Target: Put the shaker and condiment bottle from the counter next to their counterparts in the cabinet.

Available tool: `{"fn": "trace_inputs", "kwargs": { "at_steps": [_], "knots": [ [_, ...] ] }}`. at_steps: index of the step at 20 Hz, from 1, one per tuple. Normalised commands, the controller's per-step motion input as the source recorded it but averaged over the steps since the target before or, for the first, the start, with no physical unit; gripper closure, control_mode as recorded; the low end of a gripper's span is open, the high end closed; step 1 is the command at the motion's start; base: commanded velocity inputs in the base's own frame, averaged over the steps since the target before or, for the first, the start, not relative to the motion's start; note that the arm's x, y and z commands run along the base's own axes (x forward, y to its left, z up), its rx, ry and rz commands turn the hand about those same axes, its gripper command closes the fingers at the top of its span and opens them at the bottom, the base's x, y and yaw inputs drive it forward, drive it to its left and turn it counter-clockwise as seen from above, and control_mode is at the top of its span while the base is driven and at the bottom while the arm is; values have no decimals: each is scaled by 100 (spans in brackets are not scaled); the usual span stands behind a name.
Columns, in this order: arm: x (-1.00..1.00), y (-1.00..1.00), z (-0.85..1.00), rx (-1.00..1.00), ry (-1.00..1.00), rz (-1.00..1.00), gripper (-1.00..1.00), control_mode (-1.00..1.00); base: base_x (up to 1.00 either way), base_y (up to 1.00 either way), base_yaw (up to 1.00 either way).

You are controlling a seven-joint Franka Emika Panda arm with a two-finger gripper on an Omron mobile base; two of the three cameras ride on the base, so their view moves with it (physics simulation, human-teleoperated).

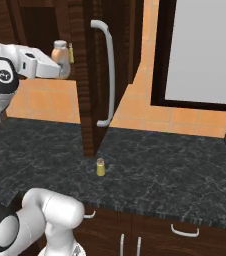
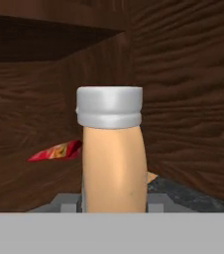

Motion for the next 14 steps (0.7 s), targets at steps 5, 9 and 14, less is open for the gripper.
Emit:
{"fn": "trace_inputs", "kwargs": {
  "at_steps": [5, 9, 14],
  "knots": [
    [8, 2, -4, -10, -8, 22, 100, -100, 0, 0, 0],
    [9, 0, 0, -8, -11, 1, 100, -100, 0, 0, 0],
    [21, -10, 0, -2, -1, 0, 100, -100, 0, 0, 0]
  ]
}}
